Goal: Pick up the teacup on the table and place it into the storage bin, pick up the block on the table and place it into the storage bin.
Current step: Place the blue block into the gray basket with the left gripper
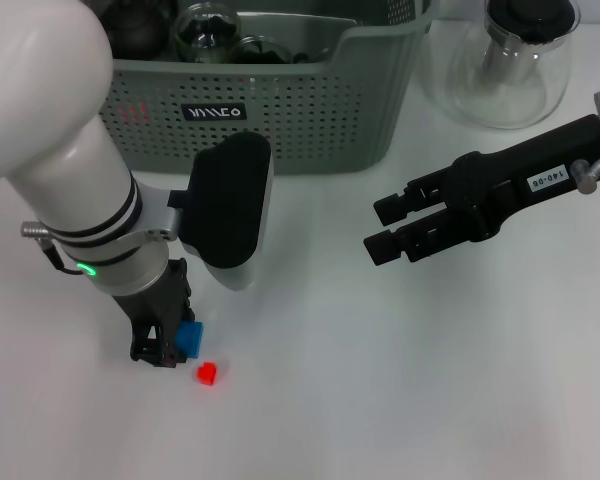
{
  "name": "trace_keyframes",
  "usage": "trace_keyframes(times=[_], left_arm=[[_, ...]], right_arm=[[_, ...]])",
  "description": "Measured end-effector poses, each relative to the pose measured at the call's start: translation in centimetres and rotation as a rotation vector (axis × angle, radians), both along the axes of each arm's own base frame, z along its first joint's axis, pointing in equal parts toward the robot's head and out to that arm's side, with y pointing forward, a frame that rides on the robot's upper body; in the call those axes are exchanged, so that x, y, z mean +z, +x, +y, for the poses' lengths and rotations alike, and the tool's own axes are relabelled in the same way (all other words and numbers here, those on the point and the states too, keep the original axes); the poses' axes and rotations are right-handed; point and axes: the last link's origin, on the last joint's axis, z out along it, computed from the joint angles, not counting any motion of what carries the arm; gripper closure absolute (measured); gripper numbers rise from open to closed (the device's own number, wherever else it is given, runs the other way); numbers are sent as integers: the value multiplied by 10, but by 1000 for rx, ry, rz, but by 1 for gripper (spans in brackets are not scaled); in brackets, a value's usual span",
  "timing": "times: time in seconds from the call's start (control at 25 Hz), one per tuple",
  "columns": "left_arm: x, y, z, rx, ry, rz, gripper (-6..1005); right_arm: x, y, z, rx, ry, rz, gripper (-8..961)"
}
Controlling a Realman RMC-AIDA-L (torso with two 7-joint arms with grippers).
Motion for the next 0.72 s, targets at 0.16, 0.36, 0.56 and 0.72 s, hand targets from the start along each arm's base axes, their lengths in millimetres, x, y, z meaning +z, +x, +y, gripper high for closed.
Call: trace_keyframes(times=[0.16, 0.36, 0.56, 0.72], left_arm=[[4, 5, -1, 21, 21, -4, 557], [27, 14, 1, 94, 126, -92, 600], [75, 29, 14, 181, 327, -317, 599], [123, 52, 30, 208, 502, -581, 598]], right_arm=[[0, 1, 0, -1, 2, -1, 183], [2, 2, 0, -3, 3, -4, 183], [10, 6, 3, -16, 17, -12, 183], [16, 10, 7, -25, 32, -26, 182]])
